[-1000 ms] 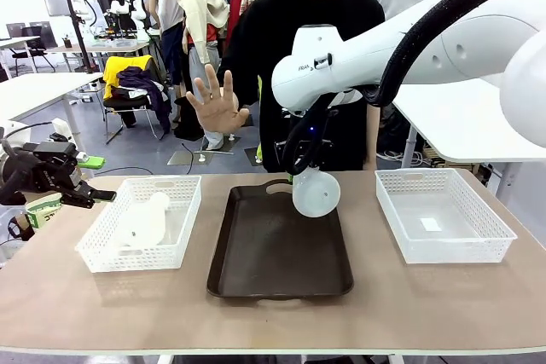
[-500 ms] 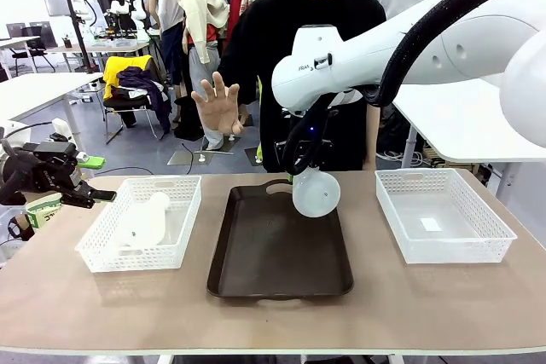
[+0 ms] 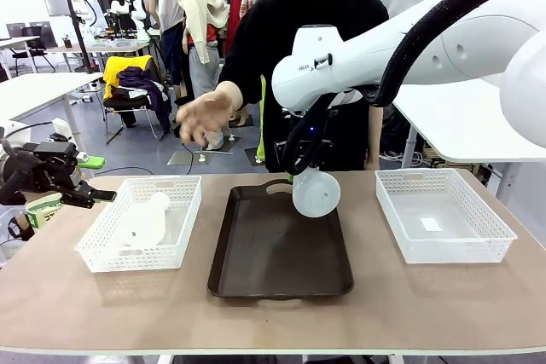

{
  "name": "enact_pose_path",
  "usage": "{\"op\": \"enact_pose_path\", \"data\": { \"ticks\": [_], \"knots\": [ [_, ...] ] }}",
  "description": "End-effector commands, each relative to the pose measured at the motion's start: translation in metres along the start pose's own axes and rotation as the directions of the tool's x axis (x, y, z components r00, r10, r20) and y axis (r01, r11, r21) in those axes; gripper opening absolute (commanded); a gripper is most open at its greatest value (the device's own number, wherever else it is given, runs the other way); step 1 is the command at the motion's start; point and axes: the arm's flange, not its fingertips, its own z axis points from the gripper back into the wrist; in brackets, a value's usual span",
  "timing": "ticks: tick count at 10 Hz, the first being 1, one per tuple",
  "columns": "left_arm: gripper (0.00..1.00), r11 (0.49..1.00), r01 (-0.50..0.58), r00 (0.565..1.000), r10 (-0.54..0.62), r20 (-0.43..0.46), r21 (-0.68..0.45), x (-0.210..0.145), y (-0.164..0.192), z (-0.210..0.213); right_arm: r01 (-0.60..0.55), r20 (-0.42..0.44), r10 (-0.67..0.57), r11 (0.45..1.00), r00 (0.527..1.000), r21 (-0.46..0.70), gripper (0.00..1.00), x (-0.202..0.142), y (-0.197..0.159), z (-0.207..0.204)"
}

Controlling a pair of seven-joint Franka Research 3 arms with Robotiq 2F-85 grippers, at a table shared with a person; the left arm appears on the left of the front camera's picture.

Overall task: Prepare the laboratory tools.
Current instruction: Place the picked Big flask upright in the Handle tray as instructed by the person.

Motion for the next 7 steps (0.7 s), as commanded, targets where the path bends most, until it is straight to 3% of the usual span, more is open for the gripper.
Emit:
{"op": "enact_pose_path", "data": {
  "ticks": [1, 7],
  "knots": [
    [1.0, 1.0, 0.005, 1.0, -0.005, 0.002, 0.001, 0.0002, -0.0021, 0.0013, -0.002, 0.001, 0.002, 1.0, 1.0, 0.0, 0.0, 0.0001, -0.0009, 0.0002],
    [1.0, 1.0, 0.005, 1.0, -0.005, 0.002, 0.001, 0.0002, -0.0021, 0.0013, -0.002, 0.001, 0.002, 1.0, 1.0, 0.0, 0.0, 0.0001, -0.0009, 0.0002]
  ]
}}
